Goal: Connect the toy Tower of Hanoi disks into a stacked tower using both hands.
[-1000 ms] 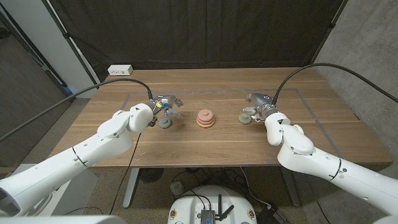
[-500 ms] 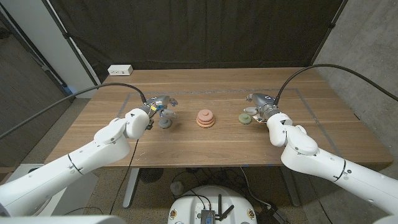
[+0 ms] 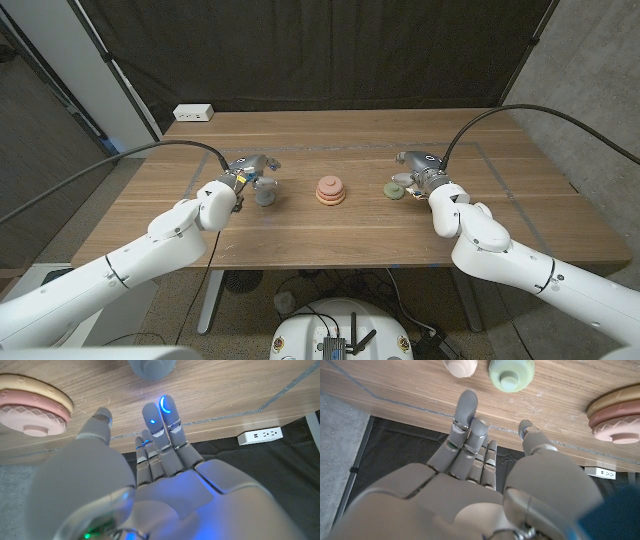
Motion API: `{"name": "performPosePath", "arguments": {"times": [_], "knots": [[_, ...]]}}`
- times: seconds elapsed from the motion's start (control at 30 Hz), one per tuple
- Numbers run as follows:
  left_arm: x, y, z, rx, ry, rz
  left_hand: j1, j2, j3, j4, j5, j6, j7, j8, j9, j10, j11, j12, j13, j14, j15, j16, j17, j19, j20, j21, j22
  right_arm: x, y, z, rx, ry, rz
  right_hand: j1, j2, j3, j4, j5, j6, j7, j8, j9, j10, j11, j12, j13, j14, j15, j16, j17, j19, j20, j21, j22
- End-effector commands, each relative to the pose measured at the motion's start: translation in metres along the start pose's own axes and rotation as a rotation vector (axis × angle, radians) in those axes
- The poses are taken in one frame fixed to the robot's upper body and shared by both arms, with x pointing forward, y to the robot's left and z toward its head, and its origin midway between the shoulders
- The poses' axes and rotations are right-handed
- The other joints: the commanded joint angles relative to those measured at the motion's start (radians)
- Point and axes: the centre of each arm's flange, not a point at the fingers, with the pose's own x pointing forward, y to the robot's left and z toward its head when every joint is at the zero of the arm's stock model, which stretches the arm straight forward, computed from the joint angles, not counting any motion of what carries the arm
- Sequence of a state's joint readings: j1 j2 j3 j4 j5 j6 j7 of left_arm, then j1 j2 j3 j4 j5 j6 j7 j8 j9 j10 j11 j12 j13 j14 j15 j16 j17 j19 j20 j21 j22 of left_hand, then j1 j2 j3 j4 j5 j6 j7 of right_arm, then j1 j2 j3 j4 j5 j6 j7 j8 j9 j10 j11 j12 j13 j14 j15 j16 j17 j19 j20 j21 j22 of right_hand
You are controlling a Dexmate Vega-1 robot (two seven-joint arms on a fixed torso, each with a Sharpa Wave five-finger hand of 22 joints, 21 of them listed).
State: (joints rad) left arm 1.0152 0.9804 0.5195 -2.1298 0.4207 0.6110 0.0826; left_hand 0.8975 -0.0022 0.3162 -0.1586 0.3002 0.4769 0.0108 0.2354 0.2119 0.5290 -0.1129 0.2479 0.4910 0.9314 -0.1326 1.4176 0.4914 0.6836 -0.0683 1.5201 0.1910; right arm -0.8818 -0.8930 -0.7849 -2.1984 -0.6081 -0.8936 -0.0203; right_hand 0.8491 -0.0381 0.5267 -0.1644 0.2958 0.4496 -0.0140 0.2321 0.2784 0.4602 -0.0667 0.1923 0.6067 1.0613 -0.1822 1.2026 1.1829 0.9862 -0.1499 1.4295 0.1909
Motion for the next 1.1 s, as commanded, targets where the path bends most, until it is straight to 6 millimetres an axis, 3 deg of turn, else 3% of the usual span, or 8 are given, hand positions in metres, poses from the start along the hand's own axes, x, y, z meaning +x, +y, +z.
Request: {"name": "performPosePath", "arguments": {"times": [0.03,1.1], "knots": [[0.0,-0.002,-0.004,-0.009,0.01,0.037,-0.006,-0.001,-0.002,0.005,0.005,0.018,-0.003,0.005,0.002,0.013,-0.006,0.003,0.0,0.01,-0.086,0.007,0.002,0.012,-0.135,0.0,0.0,-0.001,0.003,0.001,-0.014,0.002,0.007,0.002,-0.005,-0.005,0.001,-0.001,-0.005,0.0,-0.004,0.001,-0.008,0.001,0.001,0.001,-0.005,-0.038,-0.007,-0.002,-0.004,-0.067,-0.003,-0.002],[-0.011,0.006,-0.013,-0.028,0.034,0.041,-0.016,0.005,0.006,0.004,0.005,0.024,-0.008,-0.007,0.004,0.023,-0.01,-0.004,0.002,0.002,-0.086,-0.001,0.001,0.005,-0.133,-0.004,0.002,0.003,0.001,0.013,-0.137,0.059,0.122,0.007,-0.01,-0.042,0.003,-0.011,-0.053,0.008,-0.018,-0.006,-0.048,0.014,0.001,-0.019,-0.025,-0.038,-0.037,-0.032,-0.025,-0.068,-0.013,-0.007]]}}
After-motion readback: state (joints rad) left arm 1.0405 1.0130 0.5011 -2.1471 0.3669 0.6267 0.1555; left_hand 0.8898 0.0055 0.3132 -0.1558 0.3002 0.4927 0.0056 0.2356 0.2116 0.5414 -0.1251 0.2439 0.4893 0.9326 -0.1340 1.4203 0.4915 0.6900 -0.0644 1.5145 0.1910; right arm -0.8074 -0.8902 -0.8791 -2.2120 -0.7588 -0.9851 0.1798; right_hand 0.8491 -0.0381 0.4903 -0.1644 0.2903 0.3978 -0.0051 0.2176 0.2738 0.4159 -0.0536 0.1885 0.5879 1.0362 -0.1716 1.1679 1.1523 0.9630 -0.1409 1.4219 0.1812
